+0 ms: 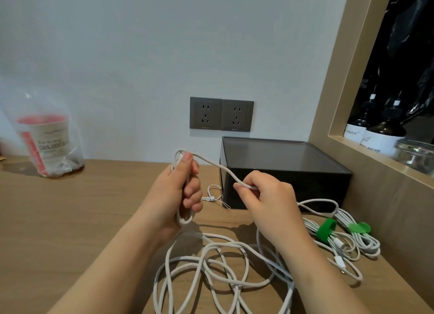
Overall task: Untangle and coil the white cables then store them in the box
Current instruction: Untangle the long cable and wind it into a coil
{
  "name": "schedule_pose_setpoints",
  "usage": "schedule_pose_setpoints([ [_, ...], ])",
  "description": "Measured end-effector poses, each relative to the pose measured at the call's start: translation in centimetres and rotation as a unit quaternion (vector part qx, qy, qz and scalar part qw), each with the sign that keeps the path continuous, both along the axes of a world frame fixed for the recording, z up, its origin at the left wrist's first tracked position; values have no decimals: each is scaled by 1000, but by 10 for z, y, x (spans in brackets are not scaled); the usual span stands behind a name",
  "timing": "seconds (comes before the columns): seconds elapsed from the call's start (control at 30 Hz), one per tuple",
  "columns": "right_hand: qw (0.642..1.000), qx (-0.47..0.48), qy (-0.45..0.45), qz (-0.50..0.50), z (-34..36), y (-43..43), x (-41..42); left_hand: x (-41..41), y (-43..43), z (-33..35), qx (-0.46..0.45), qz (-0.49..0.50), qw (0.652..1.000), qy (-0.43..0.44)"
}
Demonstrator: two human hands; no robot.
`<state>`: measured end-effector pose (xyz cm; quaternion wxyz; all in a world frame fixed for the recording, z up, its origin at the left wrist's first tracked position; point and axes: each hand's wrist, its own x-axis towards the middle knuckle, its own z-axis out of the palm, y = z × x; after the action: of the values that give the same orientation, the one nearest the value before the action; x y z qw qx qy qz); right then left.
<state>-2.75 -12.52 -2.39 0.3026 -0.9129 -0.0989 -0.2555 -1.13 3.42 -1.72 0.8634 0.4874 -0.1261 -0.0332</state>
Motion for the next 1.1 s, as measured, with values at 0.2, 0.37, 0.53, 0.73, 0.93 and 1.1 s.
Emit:
schedule_pose_setpoints([
  [0.2, 996, -6, -34, -88, 1, -10, 1, 5, 6, 4, -121, 13, 992, 31],
  [0.37, 981, 166, -34, -94, 2, -19, 5, 11, 12, 3, -186, 26, 981, 51],
  [0.53, 970, 244, -9, -26, 5, -15, 2, 14, 13, -1, -182, 40, 979, 82],
  [0.73, 983, 142, 48, 106, 4, -3, -4, 17, 10, -4, -141, 82, 983, 86],
  [0.93, 987, 29, 93, 131, 4, 5, -7, 21, 18, -2, -183, 158, 962, 129],
  [1.1, 984, 8, 112, 138, -1, 9, -7, 21, 18, -3, -217, 86, 962, 139],
])
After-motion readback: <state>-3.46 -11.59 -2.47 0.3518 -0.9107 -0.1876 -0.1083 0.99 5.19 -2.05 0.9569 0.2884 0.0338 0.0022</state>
